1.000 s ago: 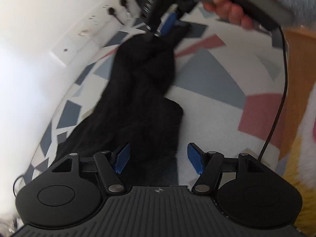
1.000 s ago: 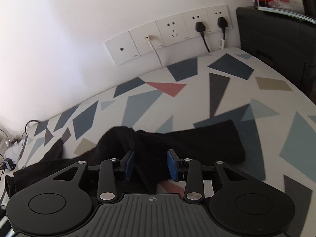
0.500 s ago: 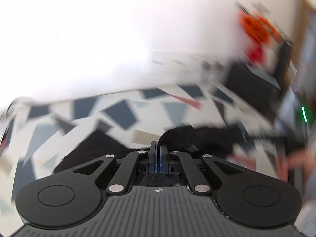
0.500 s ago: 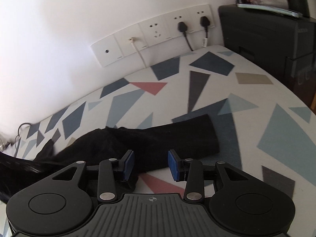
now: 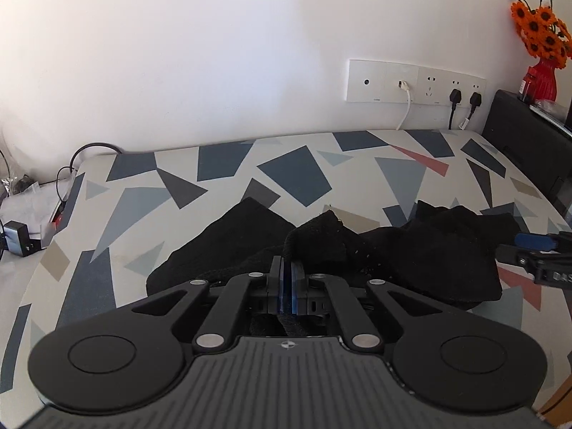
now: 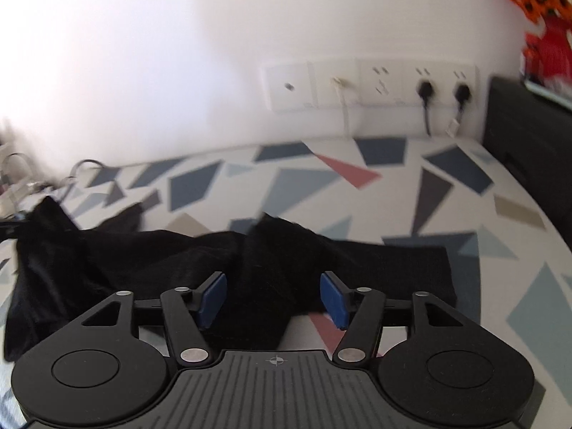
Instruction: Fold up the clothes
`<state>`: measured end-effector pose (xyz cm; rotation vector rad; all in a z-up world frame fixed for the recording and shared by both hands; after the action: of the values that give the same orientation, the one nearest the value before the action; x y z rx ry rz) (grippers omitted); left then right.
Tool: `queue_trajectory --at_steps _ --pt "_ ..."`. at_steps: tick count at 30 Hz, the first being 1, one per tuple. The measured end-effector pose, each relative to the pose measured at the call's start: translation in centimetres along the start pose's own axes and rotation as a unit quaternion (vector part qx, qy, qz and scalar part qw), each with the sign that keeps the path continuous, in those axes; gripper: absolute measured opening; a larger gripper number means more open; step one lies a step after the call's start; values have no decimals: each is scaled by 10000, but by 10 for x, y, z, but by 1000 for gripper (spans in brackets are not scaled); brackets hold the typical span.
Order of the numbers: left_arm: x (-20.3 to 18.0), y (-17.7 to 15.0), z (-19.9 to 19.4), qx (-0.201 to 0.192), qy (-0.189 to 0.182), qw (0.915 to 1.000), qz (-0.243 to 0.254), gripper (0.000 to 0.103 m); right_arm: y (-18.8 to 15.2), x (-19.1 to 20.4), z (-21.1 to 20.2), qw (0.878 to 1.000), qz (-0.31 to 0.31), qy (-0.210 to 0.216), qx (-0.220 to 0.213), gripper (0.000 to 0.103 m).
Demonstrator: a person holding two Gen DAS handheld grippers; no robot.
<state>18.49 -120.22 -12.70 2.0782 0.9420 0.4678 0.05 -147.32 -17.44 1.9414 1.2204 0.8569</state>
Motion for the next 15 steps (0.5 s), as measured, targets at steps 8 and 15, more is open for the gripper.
queue_trajectory --at_steps 8,15 --pt "-1 -9 -14 -115 81 9995 -286 4 -11 23 25 9966 -344 637 383 18" --pt "15 59 -72 -1252 682 9885 -500 1 85 2 12 9885 1141 892 -439 4"
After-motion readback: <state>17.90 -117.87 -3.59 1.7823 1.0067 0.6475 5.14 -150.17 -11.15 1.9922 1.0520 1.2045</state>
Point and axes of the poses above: each gripper's, at about its wrist camera, not at the fingertips, and z roughly the way its jaws point, x to its left, y to its top, the point moved 3 cm from there along z, roughly the way its jaws point, and after that the axes turned 4 degrees about -x, right-handed, at the moved point
